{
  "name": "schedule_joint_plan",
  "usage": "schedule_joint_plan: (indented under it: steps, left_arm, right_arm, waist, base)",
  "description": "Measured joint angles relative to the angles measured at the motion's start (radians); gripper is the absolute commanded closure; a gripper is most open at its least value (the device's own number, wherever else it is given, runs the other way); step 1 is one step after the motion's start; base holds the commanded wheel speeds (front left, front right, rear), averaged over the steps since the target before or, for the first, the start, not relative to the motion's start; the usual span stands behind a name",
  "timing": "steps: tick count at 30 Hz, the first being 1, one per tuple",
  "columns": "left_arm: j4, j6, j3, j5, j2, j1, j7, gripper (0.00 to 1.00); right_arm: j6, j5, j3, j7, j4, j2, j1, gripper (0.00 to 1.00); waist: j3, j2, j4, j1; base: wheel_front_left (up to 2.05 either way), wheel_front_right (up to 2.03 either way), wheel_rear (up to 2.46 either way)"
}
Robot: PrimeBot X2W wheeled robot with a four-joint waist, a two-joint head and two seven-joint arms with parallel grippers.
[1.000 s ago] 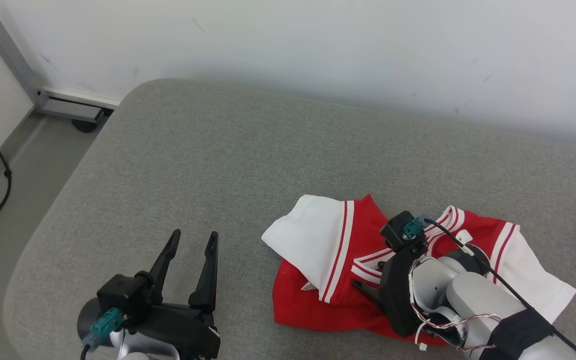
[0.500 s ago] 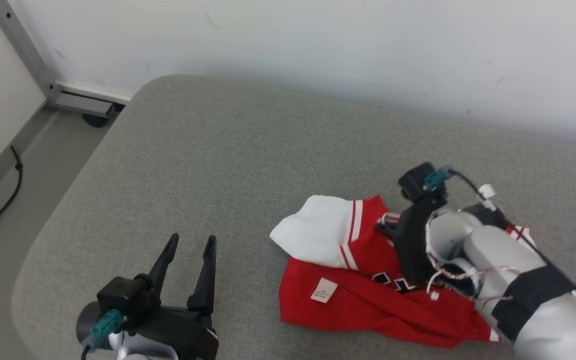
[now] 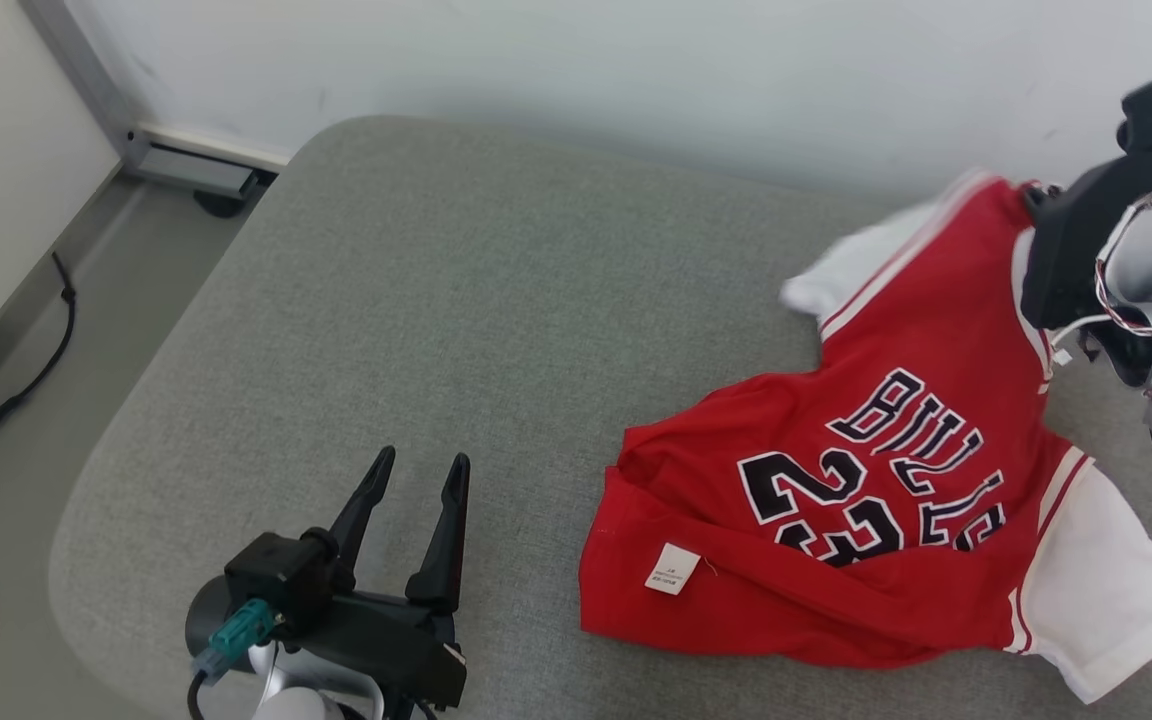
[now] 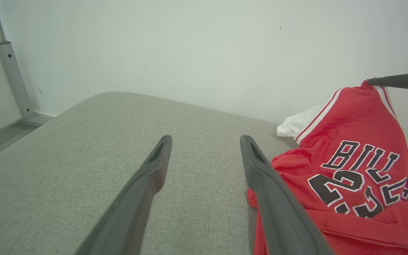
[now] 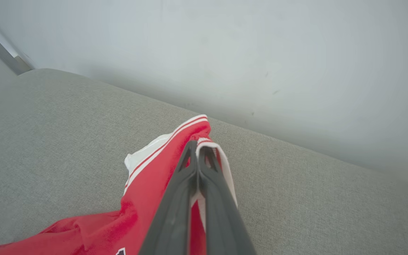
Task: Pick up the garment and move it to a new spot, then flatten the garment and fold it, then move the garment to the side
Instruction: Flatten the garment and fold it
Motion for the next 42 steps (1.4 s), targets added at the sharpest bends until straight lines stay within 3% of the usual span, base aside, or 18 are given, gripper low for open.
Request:
schedule_joint_plan:
  steps: [7, 8, 9, 14, 20, 24, 29, 42]
  left_arm:
    - [0.016, -0.009, -0.005, 0.000, -0.009, -0.009, -0.001, 0.00]
    - [0.020, -0.009, -0.006, 0.000, -0.011, -0.011, -0.001, 0.00]
    - [0.022, -0.009, -0.005, 0.000, -0.011, -0.012, -0.001, 0.00]
    - [0.031, -0.009, 0.002, 0.000, -0.002, -0.012, -0.008, 0.00]
    - [0.035, -0.009, 0.011, -0.001, 0.018, -0.002, -0.009, 0.00]
    - [0.040, -0.017, 0.007, -0.002, 0.028, 0.003, -0.008, 0.00]
    - [0.063, -0.051, -0.028, -0.012, 0.042, 0.057, 0.015, 0.00]
    - [0.105, -0.091, -0.058, -0.026, 0.046, 0.055, 0.082, 0.00]
  right_arm:
    - [-0.067, -0.047, 0.000, -0.087, 0.120, -0.003, -0.014, 1.00]
    - [-0.067, -0.047, 0.001, -0.100, 0.126, -0.001, -0.017, 0.63]
    - [-0.064, -0.048, 0.003, -0.111, 0.130, 0.008, -0.019, 0.00]
    - [-0.020, -0.049, 0.040, -0.148, 0.148, 0.080, -0.020, 0.00]
    - [0.036, -0.071, 0.086, -0.212, 0.106, 0.085, 0.015, 0.00]
    - [0.045, -0.074, 0.083, -0.271, 0.047, 0.083, 0.111, 0.00]
    - [0.042, -0.072, 0.087, -0.330, -0.018, 0.076, 0.269, 0.00]
    - [-0.045, -0.072, 0.062, -0.404, -0.166, 0.005, 0.493, 0.00]
  waist:
    - [0.030, 0.0001, 0.021, 0.0000]
    - [0.032, 0.0000, 0.023, 0.0000]
    - [0.033, 0.0000, 0.022, 0.0000]
    - [0.031, 0.0000, 0.000, 0.0000]
    - [0.019, 0.0000, -0.047, 0.0000]
    - [0.009, 0.0000, -0.090, 0.0000]
    - [-0.003, 0.0000, -0.150, -0.0001]
    - [-0.016, -0.0001, -0.275, -0.0001]
  base:
    - [0.00, 0.00, 0.00]
    - [0.00, 0.00, 0.00]
    - [0.00, 0.00, 0.00]
    - [0.00, 0.00, 0.00]
    - [0.00, 0.00, 0.00]
    - [0.00, 0.00, 0.00]
    - [0.00, 0.00, 0.00]
    - [0.00, 0.00, 0.00]
